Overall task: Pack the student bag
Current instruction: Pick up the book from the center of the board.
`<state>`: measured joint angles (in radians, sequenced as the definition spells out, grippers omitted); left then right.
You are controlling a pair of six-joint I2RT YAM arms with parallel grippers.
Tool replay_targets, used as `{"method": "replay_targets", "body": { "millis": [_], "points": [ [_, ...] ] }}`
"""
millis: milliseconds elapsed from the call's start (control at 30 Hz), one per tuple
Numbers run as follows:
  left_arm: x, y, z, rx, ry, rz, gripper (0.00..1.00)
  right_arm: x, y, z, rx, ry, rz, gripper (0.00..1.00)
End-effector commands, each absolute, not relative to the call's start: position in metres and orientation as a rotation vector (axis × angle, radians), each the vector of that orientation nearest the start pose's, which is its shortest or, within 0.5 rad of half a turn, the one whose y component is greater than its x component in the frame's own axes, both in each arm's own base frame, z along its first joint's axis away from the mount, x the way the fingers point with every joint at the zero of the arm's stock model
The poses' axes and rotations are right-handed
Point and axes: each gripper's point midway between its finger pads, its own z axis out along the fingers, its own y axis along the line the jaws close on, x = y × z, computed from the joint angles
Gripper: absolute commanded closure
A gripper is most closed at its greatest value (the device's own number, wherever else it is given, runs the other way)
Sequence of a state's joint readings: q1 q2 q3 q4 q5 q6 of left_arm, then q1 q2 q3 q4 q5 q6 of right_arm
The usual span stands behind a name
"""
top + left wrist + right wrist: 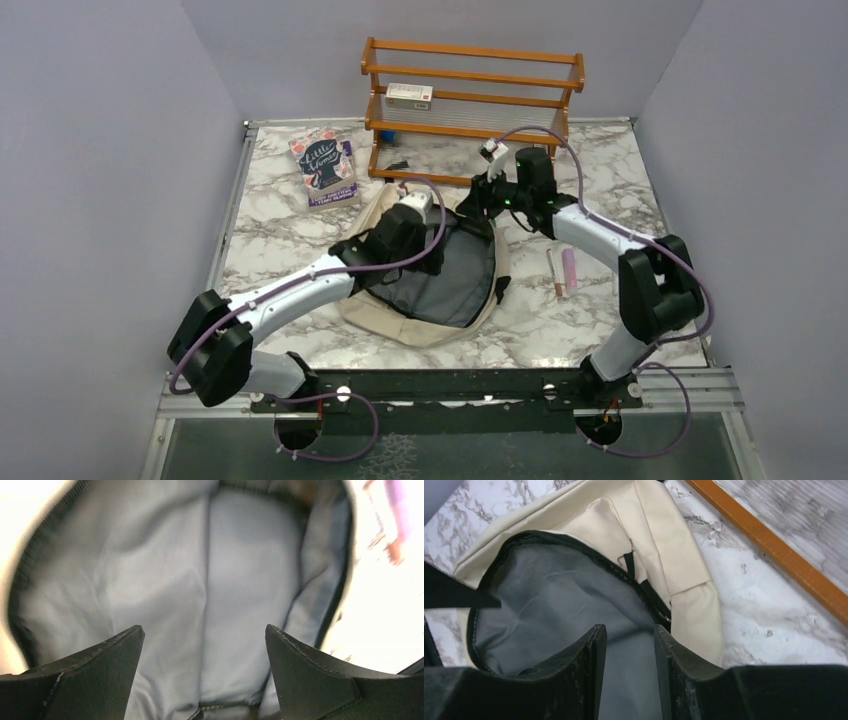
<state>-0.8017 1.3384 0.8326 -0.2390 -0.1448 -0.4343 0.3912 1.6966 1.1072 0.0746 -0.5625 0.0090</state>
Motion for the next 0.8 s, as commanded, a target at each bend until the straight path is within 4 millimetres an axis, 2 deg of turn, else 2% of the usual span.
{"method": "replay_targets", "body": {
  "millis": [0,100,200,367,433,467,533,667,767],
  "points": [
    [0.303,-0.245,0.188,0.283,2.165,-0.477,0.08,0.385,0.248,0.167,-0.541,1.956,0.809,0.54],
    [0.339,-0.211,0.212,0.159,2.122,-0.47,0.08,0.376,0.241,0.175,-0.436,1.967,0.818,0.52],
    [0.372,-0.164,0.222,-0.005,2.101,-0.426,0.06,0.363,0.239,0.18,-0.413,1.978,0.854,0.52],
    [0.413,-0.086,0.221,-0.273,2.075,-0.436,0.05,0.337,0.238,0.185,-0.359,1.991,0.941,0.52],
    [0.427,-0.056,0.216,-0.382,2.053,-0.45,0.05,0.326,0.239,0.184,-0.356,1.996,0.981,0.52],
    [0.434,-0.033,0.213,-0.443,2.032,-0.44,0.05,0.32,0.238,0.185,-0.353,1.997,0.996,0.52],
    [0.447,-0.007,0.204,-0.523,2.003,-0.448,0.05,0.31,0.236,0.181,-0.342,2.009,1.019,0.52],
    [0.469,0.028,0.183,-0.634,1.953,-0.547,0.05,0.293,0.234,0.175,-0.337,2.027,1.057,0.51],
    [0.487,0.037,0.178,-0.635,1.878,-0.678,0.03,0.282,0.233,0.172,-0.347,2.039,1.083,0.51]
  ]
}}
